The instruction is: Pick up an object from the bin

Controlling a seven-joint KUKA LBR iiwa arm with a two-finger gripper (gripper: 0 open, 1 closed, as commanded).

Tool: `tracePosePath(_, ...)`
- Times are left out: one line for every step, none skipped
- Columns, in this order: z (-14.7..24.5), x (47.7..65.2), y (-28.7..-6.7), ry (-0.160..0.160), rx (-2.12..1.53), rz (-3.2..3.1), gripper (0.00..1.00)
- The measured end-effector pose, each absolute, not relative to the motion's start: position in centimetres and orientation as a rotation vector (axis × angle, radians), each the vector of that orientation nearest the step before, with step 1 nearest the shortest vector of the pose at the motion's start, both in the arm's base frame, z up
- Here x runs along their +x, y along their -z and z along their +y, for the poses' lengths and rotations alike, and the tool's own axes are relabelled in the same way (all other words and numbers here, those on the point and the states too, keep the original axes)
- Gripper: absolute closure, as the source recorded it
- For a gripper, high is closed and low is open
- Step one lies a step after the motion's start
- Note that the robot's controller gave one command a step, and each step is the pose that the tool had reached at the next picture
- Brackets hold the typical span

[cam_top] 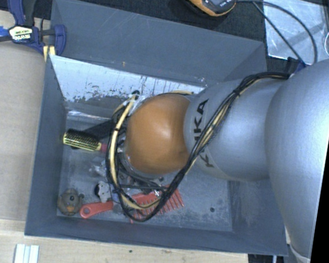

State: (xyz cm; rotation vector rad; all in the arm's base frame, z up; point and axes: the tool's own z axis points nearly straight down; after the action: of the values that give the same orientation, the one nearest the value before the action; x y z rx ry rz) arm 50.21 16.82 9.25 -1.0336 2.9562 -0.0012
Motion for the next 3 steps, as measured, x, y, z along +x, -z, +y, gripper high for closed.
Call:
tracePosePath(12.8,55.1,-7.1,-0.004,0.030,3.124,1.00)
tracePosePath(12.8,55.1,-7.1,-0.004,0.031,3.124,1.00)
tracePosePath(11.3,53.2,-12.9,-0.004,-0.084,3.115,1.00)
